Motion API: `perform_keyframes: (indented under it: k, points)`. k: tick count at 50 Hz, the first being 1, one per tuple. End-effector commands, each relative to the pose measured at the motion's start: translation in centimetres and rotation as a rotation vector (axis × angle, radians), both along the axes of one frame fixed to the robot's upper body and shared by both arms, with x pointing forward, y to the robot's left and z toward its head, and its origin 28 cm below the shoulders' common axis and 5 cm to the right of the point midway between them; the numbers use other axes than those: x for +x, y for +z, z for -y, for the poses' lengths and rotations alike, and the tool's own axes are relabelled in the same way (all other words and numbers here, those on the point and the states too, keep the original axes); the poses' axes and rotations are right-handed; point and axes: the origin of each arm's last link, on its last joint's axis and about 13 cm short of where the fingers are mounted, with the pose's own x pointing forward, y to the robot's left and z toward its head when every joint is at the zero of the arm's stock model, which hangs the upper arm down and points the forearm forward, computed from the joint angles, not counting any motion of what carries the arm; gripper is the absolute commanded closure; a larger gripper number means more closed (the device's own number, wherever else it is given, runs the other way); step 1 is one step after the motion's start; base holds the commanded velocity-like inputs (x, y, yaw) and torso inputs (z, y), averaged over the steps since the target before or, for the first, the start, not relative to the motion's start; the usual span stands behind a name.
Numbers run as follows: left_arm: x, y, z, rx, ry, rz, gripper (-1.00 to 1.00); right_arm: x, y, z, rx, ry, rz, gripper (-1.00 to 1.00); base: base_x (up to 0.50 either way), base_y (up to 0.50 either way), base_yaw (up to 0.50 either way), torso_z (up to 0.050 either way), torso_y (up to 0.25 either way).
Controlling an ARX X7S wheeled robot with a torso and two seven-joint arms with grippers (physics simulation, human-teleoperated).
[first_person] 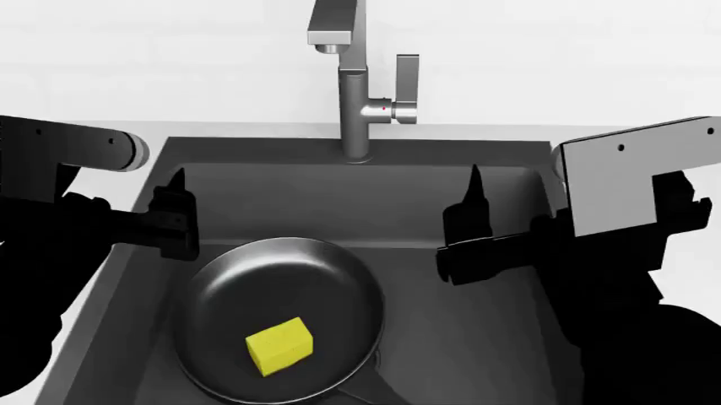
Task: Pick the pan and sponge and place them into the sink. Then turn on the water.
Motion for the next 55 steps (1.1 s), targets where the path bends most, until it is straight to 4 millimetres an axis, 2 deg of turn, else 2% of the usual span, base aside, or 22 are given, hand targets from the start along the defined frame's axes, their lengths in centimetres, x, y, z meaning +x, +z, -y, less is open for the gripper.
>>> perform_keyframes:
  k: [1,39,47,55]
  points:
    - [0.4,0.0,0.2,-0.039,-0.013,0.005,-1.00,0.2,0.0,-0.1,-0.014,0.005,0.009,-1.00,0.07,0.00,0.00,0.000,0.000]
    - [0.5,-0.8,-0.3,-0.036,-0.003,-0.010,-1.00,1.0,-0.6,-1.1,-0.003,0.042,-0.006,-1.00,0.19,0.00,0.00,0.000,0.000]
    - [0.3,-0.4,-0.2,-0.035,-0.006,-0.003,-1.00,3.3,0.3,-2.3,0.017,0.025,0.020,-1.00,0.00,0.00,0.00,0.000,0.000]
    - [0.3,-0.3,-0.4,-0.036,-0.002,0.002,-1.00,5.6,0.3,-3.3,0.013,0.041,-0.001,-1.00,0.00,0.00,0.00,0.000,0.000]
